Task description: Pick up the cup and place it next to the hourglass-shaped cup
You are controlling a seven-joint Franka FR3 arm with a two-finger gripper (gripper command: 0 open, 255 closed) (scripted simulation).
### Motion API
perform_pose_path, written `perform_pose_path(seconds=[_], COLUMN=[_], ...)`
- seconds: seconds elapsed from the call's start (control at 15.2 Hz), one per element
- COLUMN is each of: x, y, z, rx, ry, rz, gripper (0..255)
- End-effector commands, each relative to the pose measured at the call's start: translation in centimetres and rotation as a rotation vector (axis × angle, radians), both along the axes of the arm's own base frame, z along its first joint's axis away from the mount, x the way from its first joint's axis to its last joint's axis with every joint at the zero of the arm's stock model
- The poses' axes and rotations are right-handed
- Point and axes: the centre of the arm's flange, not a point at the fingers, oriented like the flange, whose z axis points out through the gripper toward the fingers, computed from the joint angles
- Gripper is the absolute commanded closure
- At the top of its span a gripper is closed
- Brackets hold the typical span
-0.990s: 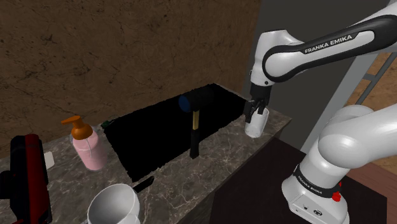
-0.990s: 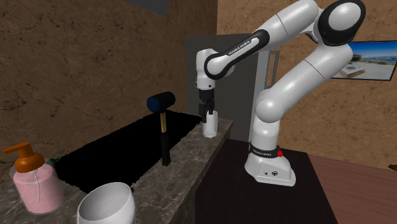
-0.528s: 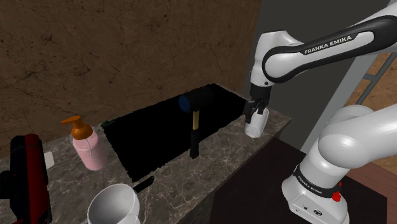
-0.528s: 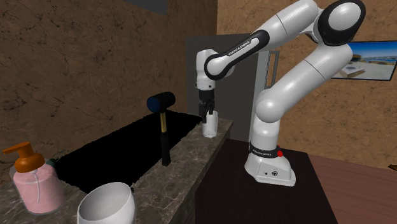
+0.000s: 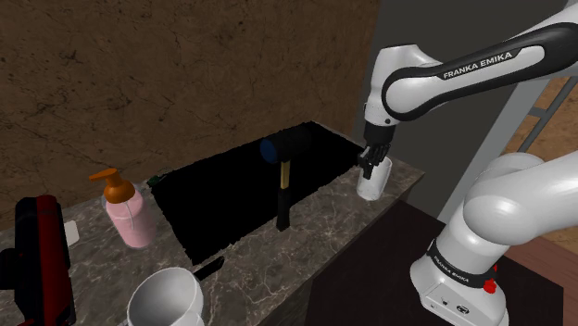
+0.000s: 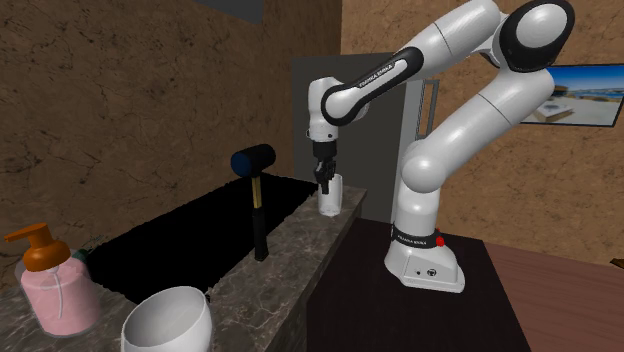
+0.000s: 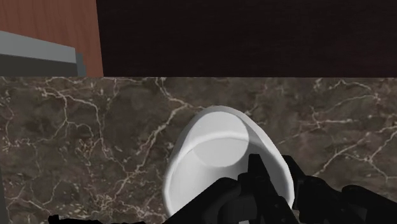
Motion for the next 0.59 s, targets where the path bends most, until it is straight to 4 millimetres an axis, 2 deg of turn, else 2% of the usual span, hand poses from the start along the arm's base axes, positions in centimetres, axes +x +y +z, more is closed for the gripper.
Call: perform_pose_path(seconds=[0.0,0.07,0.53], x=[0.0,0.0,0.0], y=[0.0,0.0,0.0], z=[0.0,0.0,3.7], rx=[0.000,0.000,0.000], ry=[0.001,0.000,0.000], rz=[0.000,0.000,0.000], gripper=[255,255,255])
